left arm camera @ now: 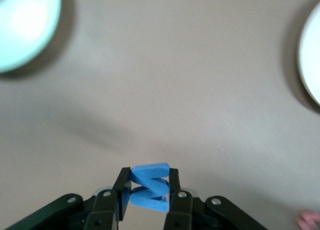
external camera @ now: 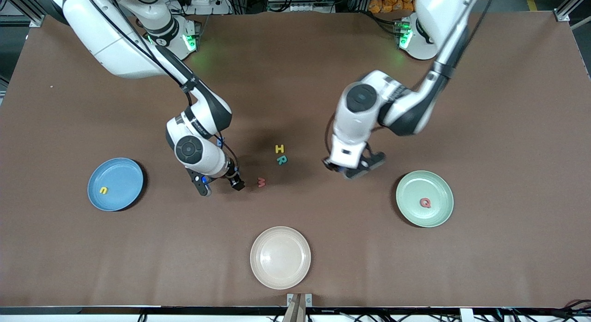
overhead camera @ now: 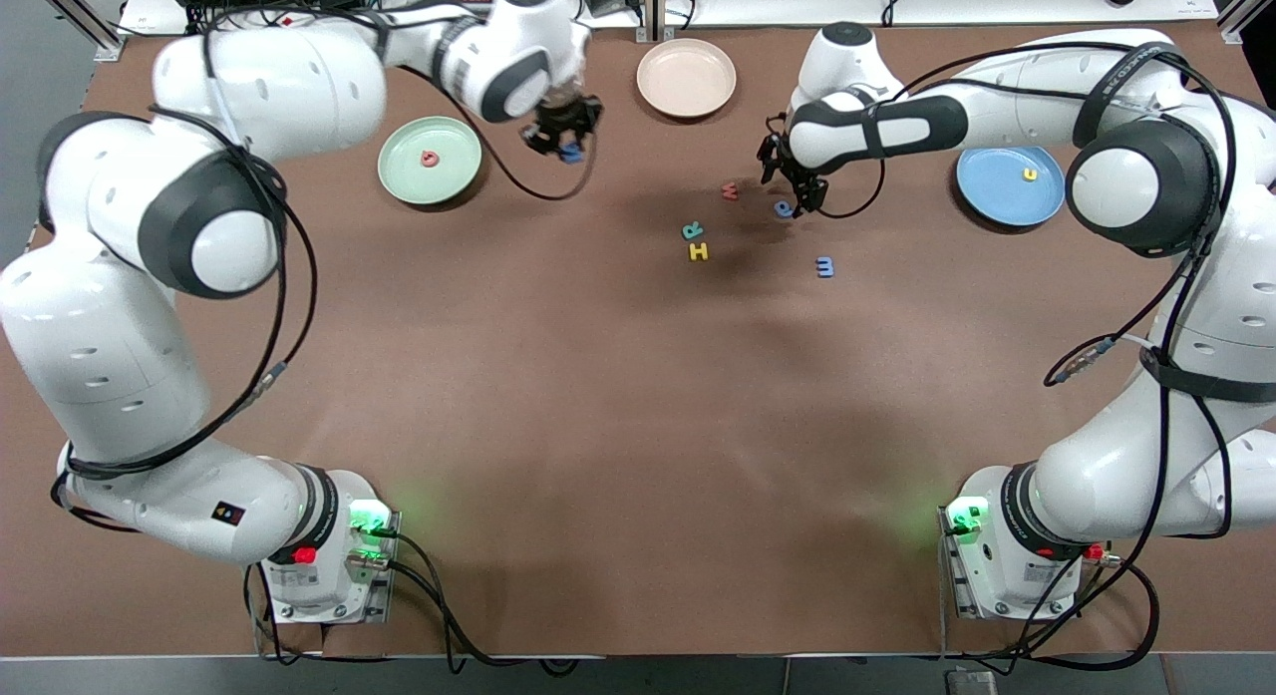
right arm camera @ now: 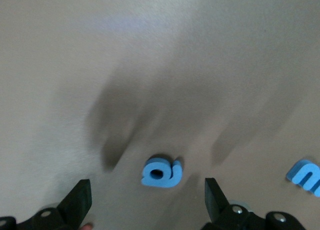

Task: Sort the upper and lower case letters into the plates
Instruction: 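Place the blue M on the green plate with the left gripper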

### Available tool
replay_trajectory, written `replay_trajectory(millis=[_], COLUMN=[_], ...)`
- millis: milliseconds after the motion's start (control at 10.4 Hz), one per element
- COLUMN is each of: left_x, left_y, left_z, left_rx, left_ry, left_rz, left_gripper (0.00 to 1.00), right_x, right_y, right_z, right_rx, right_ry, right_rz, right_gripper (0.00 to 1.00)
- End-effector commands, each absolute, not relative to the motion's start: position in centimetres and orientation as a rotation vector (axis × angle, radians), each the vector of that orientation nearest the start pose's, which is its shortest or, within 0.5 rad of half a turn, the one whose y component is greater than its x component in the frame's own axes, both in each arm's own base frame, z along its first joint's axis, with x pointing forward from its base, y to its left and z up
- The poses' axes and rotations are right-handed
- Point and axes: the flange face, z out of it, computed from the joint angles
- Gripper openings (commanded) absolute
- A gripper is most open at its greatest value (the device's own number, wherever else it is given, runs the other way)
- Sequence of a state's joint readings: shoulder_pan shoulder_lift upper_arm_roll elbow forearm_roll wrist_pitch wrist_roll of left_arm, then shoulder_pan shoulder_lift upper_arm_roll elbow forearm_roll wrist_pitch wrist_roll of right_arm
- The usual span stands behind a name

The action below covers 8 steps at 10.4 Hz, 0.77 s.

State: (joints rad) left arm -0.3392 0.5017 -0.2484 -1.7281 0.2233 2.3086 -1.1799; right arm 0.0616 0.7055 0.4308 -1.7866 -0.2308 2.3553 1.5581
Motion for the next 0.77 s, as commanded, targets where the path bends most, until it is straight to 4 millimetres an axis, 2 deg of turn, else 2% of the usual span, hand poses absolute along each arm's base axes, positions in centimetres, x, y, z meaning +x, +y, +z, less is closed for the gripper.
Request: replay_trajectory(millis=[0,288,577,673], left_x=[60.6,64.2,66.1,66.5], left_y=[-28.6,-19.3,-13.3,-11.8], left_z=[30.7,29.0,24.7,23.6], left_rx=[-3.092,-3.096,-3.080,-3.080], left_ry=[-0.645,-0.500,-0.480,-0.492], left_rz=[-0.156,-0.119,-0.043,-0.025], left_gripper=[0.00,0.00,0.00,0.00], right_x=[56.3,56.0,56.1,56.2], right_y=[29.0,29.0,29.0,29.0], right_z=[16.8,16.6,17.1,17.3], right_rx=[-2.834,-2.853,-2.853,-2.865], right_ry=[1.434,1.440,1.436,1.419], right_rz=[0.153,0.132,0.118,0.093], right_gripper=[1.00,1.00,1.00,1.00])
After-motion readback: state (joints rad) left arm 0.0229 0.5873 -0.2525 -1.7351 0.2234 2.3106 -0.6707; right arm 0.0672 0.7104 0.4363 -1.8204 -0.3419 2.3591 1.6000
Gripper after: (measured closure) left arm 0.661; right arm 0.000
